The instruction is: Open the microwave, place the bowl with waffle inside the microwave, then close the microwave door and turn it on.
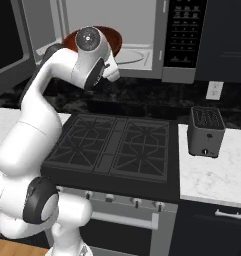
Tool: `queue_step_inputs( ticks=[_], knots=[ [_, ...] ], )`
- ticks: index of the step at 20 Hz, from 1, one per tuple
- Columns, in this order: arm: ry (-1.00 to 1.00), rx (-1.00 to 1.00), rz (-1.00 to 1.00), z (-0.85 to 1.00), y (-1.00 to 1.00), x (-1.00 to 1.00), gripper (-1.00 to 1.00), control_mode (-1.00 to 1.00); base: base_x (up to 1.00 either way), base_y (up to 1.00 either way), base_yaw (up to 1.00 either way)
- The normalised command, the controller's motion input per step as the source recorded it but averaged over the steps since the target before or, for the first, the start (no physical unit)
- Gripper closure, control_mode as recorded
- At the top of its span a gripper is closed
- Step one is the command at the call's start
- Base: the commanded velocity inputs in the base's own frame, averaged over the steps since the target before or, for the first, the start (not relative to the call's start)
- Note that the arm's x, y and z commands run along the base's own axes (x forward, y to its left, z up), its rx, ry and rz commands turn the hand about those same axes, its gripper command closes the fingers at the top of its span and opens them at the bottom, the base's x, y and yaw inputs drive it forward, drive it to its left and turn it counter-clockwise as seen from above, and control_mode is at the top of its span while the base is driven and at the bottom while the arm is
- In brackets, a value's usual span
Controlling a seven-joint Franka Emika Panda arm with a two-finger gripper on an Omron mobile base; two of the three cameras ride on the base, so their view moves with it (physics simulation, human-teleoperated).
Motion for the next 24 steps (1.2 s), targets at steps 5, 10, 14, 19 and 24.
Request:
queue_step_inputs(
  ticks=[5, 10, 14, 19, 24],
  knots=[
    [-0.01, 0.0, -0.1, 0.03, 0.0, 0.95, 1.0, -1.0, 0.0, 0.0, 0.0],
    [0.11, 0.0, -0.01, 0.0, 0.03, 1.0, 1.0, -1.0, 0.0, 0.0, 0.0],
    [0.19, 0.0, 0.02, -0.01, 0.0, 0.93, 1.0, -1.0, 0.0, 0.0, 0.0],
    [0.16, 0.0, 0.0, -0.23, 0.06, 0.81, 1.0, -1.0, 0.0, 0.0, 0.0],
    [0.0, 0.0, 0.0, -0.26, 0.2, 0.38, -1.0, -1.0, 0.0, 0.0, 0.0]
  ],
)
